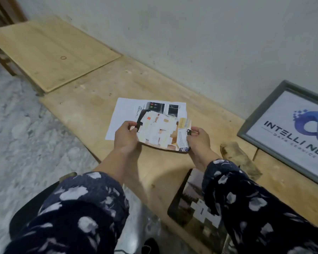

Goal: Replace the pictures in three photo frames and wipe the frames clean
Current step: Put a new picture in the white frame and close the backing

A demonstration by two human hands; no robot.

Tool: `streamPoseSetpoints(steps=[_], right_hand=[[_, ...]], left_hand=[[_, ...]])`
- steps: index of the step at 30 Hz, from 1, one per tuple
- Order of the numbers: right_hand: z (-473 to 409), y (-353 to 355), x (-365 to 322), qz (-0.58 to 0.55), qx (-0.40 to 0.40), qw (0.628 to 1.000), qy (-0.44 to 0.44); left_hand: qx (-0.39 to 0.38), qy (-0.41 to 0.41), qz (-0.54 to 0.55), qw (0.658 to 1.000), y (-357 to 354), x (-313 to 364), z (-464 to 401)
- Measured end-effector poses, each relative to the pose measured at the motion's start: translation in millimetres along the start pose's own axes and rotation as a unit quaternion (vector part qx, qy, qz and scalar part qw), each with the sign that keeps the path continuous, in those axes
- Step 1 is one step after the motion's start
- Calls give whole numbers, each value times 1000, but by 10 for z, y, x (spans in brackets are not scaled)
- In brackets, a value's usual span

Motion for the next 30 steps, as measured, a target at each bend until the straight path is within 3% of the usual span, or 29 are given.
streamPoseSetpoints(steps=[6,13,22,30], right_hand=[[11,-156,-286,49,-8,998,36],[155,38,-142,105,-4,992,64],[612,813,215,142,22,987,73],[1069,1660,820,286,50,957,11]], left_hand=[[-38,-9,-74,996,-74,-26,-254],[-39,-48,-149,987,-182,56,-79],[-92,-102,-256,957,-601,230,627],[-186,-135,-357,905,-1096,118,1416]])
Point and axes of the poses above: each hand's wrist, its own z-axis away from the middle knuckle, its own y-axis out of the back of the hand, x = y × z, the point moved 8 cm from there along -z, towards the middle knuckle, and after that the axes turned 3 degrees about y, right-handed, at the moved point
